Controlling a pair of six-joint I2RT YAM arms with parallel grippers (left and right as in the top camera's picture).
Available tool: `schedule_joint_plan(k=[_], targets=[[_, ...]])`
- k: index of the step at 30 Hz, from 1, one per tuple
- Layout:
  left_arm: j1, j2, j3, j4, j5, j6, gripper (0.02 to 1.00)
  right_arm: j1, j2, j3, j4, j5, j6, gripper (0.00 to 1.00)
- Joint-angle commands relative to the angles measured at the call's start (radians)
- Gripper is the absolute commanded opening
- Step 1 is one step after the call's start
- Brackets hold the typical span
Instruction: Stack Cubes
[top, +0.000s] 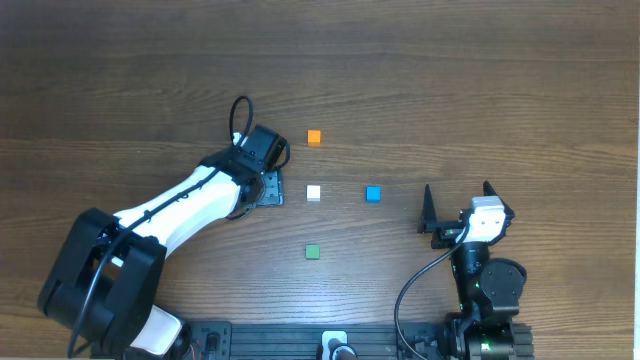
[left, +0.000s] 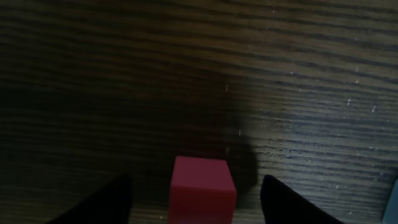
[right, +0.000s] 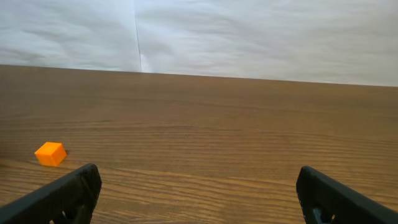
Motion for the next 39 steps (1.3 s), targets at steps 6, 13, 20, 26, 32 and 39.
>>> schedule_joint_plan(k=[6, 13, 20, 26, 32, 39], targets=[[-0.005, 0.011, 0.020, 0.002, -0.016, -0.005, 0.516, -0.007, -0.009, -0.006, -0.001, -0.012, -0.001, 0.993], [-0.005, 0.012, 0.020, 0.002, -0.023, -0.001, 0.408, -0.007, -0.009, -0.006, -0.001, -0.012, -0.002, 0.993], [-0.006, 0.011, 0.020, 0.032, -0.034, 0.013, 0.156, -0.007, -0.009, -0.006, -0.001, -0.012, -0.001, 0.991], [-0.052, -0.023, 0.055, 0.016, -0.038, -0.018, 0.104, -0.007, -0.009, -0.006, -0.001, -0.012, -0.001, 0.993], [-0.155, -0.022, 0.270, -0.206, -0.098, -0.116, 0.097, -0.007, -0.009, -0.006, -0.001, -0.012, -0.001, 0.993], [-0.245, 0.039, 0.401, -0.261, -0.097, -0.179, 0.104, -0.007, -0.009, -0.006, -0.001, -0.012, -0.001, 0.993]])
